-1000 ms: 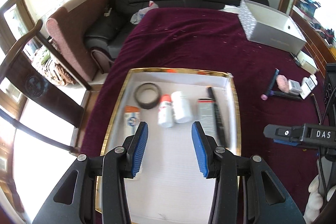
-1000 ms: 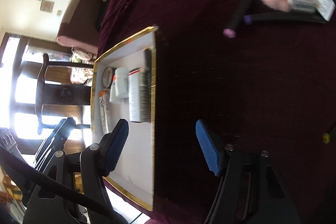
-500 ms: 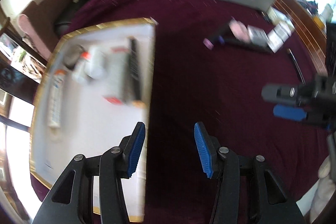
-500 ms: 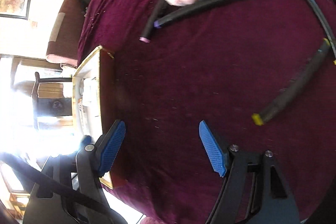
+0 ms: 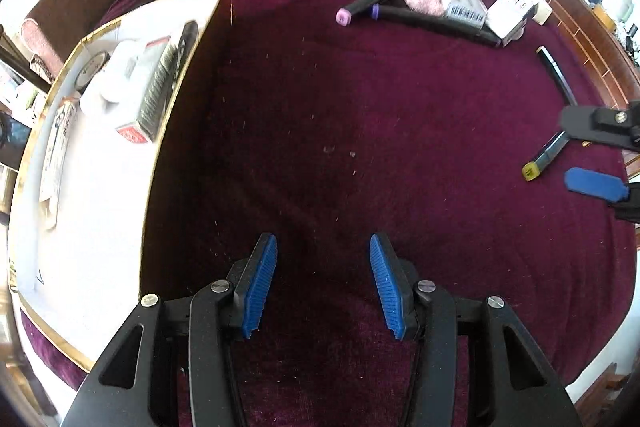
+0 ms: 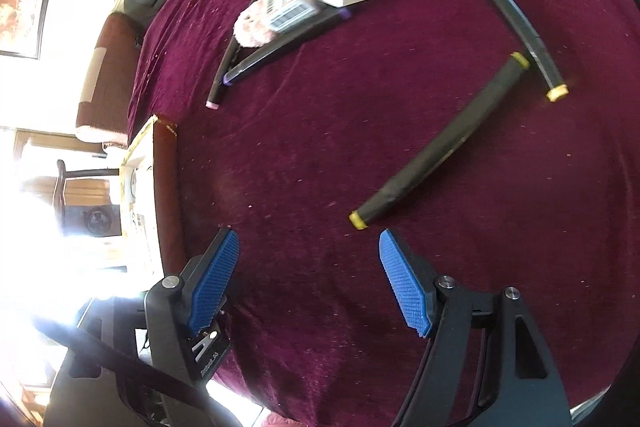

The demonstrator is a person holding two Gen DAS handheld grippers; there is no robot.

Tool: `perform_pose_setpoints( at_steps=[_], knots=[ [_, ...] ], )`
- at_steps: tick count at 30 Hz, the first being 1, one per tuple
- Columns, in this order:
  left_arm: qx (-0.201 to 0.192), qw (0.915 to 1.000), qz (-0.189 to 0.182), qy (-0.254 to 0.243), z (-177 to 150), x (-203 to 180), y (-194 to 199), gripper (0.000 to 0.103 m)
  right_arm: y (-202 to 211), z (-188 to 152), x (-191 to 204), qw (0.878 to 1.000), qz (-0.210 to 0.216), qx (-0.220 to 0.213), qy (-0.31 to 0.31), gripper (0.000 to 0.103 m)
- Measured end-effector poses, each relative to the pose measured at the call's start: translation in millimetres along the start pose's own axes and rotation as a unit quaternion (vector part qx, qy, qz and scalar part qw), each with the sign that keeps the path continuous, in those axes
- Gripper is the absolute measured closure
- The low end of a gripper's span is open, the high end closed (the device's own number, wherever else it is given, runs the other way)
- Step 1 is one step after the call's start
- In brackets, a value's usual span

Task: Organize objects
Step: 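Move both open grippers back from the tray toward the remaining objects, then grasp the purple-capped black marker with the left gripper while the right approaches the blue box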

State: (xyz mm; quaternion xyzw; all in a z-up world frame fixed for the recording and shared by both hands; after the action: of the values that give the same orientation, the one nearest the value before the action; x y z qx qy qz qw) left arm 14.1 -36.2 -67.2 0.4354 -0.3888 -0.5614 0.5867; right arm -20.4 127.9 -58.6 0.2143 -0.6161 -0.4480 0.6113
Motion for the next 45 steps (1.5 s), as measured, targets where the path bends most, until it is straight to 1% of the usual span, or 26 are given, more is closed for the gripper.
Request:
perform_pose_setpoints(
  at_steps=[4,7,9,11,14,16,17,18,19,20,21,22,23,24,25,26,29,32,35,37,39,40,41,42,44,45],
  knots=[
    [-0.007,0.9999,0.007,-0.005,-2.2,-1.7,1.0,0.060,1.5,2.5,-5.4,1.000,0.006,-0.003,-0.007,0.030],
    [-0.016,0.9998,0.013,-0.004,-2.7,-0.3,2.3,0.052,0.9,4.4,-2.5,1.000,0.012,-0.004,-0.004,0.030],
    [-0.018,0.9998,0.010,0.008,-3.1,4.8,2.3,0.044,0.2,6.3,-0.1,1.000,0.012,-0.005,-0.001,0.030],
    [-0.019,0.9997,0.004,0.012,-3.2,5.3,1.9,0.042,3.7,11.8,0.4,1.000,0.009,-0.009,0.003,0.030],
    [-0.027,0.9996,0.006,0.008,-4.3,5.1,3.2,0.038,20.2,29.4,-2.2,0.999,-0.019,-0.033,0.022,0.030],
    [-0.032,0.9995,0.004,0.006,-5.0,4.4,3.7,0.034,40.4,46.5,-6.3,0.995,-0.060,-0.066,0.045,0.030],
    [-0.033,0.9995,0.003,0.003,-5.7,3.1,3.8,0.030,52.8,55.4,-7.3,0.990,-0.089,-0.087,0.061,0.030],
    [-0.032,0.9995,-0.001,0.000,-6.6,1.0,3.3,0.023,67.5,64.5,-7.0,0.982,-0.126,-0.115,0.083,0.030],
    [-0.030,0.9995,-0.004,-0.007,-8.1,-2.8,2.0,0.018,84.5,74.1,-4.8,0.968,-0.171,-0.148,0.112,0.028],
    [-0.026,0.9995,-0.007,-0.015,-10.4,-7.5,-0.1,0.007,97.2,81.8,-1.8,0.953,-0.206,-0.173,0.137,0.016],
    [-0.020,0.9995,-0.009,-0.023,-14.0,-11.0,-2.3,0.001,106.3,89.4,0.7,0.943,-0.226,-0.190,0.155,0.006],
    [-0.024,0.9993,-0.008,-0.026,-15.2,-13.3,-1.9,0.001,109.4,98.8,1.9,0.943,-0.213,-0.197,0.163,0.000],
    [-0.022,0.9995,-0.010,-0.020,-15.8,-13.0,-1.7,0.001,105.7,106.6,-1.8,0.954,-0.184,-0.184,0.151,0.000],
    [-0.021,0.9995,-0.009,-0.022,-16.0,-13.6,-1.6,0.001,98.0,114.5,-13.0,0.968,-0.159,-0.155,0.115,0.002],
    [-0.019,0.9995,-0.010,-0.025,-16.2,-14.0,-1.3,0.001,90.1,121.4,-25.4,0.979,-0.141,-0.126,0.075,0.004],
    [-0.018,0.9994,-0.011,-0.028,-16.8,-14.4,-0.9,0.001,86.0,128.3,-30.9,0.983,-0.129,-0.120,0.056,0.006],
    [-0.028,0.9991,-0.013,-0.030,-18.9,-15.0,1.1,0.001,85.6,151.6,-33.5,0.976,-0.155,-0.138,0.060,0.006],
    [-0.032,0.9990,-0.014,-0.029,-21.6,-16.1,3.0,0.001,75.2,180.3,-18.9,0.980,-0.126,-0.143,0.052,0.006],
    [-0.033,0.9989,-0.014,-0.029,-21.6,-15.5,2.5,0.001,60.7,211.7,-16.6,0.978,-0.139,-0.143,0.056,0.006],
    [-0.032,0.9989,-0.014,-0.030,-20.6,-15.7,2.0,0.001,40.4,221.3,-16.0,0.983,-0.125,-0.119,0.060,0.006],
    [-0.025,0.9990,-0.017,-0.032,-19.7,-15.4,0.9,0.001,17.0,212.9,-7.2,0.993,-0.074,-0.070,0.065,0.004],
    [-0.021,0.9991,-0.021,-0.030,-18.1,-15.6,1.1,0.002,6.8,200.8,3.5,0.994,-0.049,-0.040,0.083,0.004],
    [-0.018,0.9991,-0.032,-0.021,-16.0,-14.5,2.7,0.002,7.4,192.6,13.2,0.990,-0.059,-0.037,0.121,0.003],
    [-0.015,0.9987,-0.047,-0.008,-11.0,-13.7,5.2,0.002,7.6,178.2,27.2,0.987,-0.038,-0.017,0.154,0.004],
    [-0.011,0.9964,-0.082,0.021,-5.0,-11.4,11.3,0.002,7.8,134.2,55.7,0.980,0.068,0.061,0.178,0.004],
    [-0.014,0.9954,-0.090,0.028,-2.3,-10.7,14.2,0.002,9.8,113.6,64.1,0.973,0.097,0.091,0.188,0.004]
  ],
)
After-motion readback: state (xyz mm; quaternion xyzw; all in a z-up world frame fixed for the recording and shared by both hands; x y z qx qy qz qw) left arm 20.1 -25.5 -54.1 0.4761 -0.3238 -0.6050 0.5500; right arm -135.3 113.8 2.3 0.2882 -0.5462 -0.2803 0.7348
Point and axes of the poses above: each gripper's, at about its wrist camera, not at the fingertips, and y roughly against the way its jaws point, x to its left, z to its top, the point moved 9 cm from there along -y, roughly the way its jaws point, and after that the axes turned 8 degrees about y, right-handed, at the moved point
